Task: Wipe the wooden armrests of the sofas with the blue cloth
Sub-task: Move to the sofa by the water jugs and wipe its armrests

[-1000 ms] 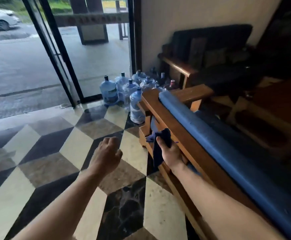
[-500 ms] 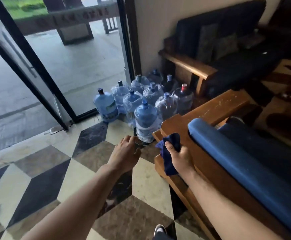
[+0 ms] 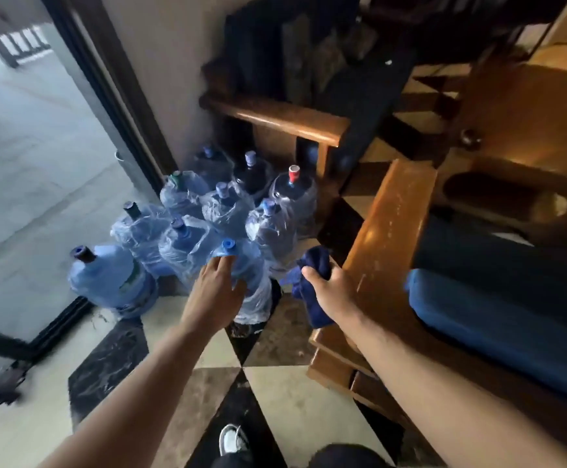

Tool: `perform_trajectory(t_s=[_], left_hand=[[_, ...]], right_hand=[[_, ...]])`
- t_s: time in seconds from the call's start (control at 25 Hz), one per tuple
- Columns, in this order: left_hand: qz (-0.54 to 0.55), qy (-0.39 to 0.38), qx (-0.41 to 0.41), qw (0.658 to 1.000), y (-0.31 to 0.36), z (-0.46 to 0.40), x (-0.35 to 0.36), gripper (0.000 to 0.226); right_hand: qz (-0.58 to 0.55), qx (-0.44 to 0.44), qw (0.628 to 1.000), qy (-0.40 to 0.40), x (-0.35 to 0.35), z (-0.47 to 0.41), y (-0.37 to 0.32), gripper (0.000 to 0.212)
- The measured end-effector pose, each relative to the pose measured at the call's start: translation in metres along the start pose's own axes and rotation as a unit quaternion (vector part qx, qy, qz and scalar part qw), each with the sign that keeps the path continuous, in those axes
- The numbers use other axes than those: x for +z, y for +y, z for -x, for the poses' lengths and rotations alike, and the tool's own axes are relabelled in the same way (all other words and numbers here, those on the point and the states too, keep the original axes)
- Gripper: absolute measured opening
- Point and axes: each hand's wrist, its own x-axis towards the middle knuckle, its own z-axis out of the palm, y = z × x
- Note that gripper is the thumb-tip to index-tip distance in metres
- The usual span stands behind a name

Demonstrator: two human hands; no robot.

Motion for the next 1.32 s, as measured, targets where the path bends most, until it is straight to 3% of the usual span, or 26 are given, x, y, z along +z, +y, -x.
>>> perform_trajectory(t_s=[0.2,0.36,0.56,0.68,0.84,0.92,1.0,1.08,1.2,1.32], left_hand=[[0.014,-0.147,0.075,0.986,0.014,-0.113,0.018,0.051],[0.020,-0.240,0.169,0.956,0.055,-0.195,0.055,0.058],[-0.039,-0.286,0.222,0.931,0.120,-0.294,0.108,0.052],[-0.076,-0.317,0.291,0.899,0.158,-0.330,0.135,0.052],[-0.100,-0.371,0.337,0.860,0.216,-0.353,0.164,0.052],[-0.102,-0.388,0.345,0.848,0.242,-0.372,0.180,0.050],[-0.113,-0.393,0.355,0.840,0.263,-0.397,0.196,0.048],[-0.139,-0.400,0.365,0.829,0.284,-0.429,0.219,0.048],[-0.156,-0.421,0.389,0.804,0.326,-0.486,0.266,0.050],[-0.147,-0.431,0.421,0.784,0.372,-0.549,0.325,0.049]], right_hand=[[-0.023,0.124,0.982,0.139,0.015,-0.039,-0.025,0.042],[-0.016,0.135,0.952,0.274,-0.014,-0.085,-0.032,0.029],[0.003,0.122,0.968,0.218,-0.061,-0.146,-0.019,0.044],[0.098,0.100,0.955,0.261,-0.081,-0.163,-0.006,0.054],[-0.044,0.183,0.896,0.402,-0.076,-0.186,0.023,0.013],[-0.088,0.193,0.887,0.410,-0.081,-0.202,0.039,0.018],[-0.097,0.218,0.873,0.425,-0.094,-0.218,0.047,0.005],[-0.101,0.250,0.859,0.434,-0.110,-0.242,0.059,0.017],[-0.064,0.269,0.868,0.412,-0.144,-0.302,0.078,0.021],[-0.010,0.257,0.883,0.392,-0.191,-0.395,0.091,0.013]])
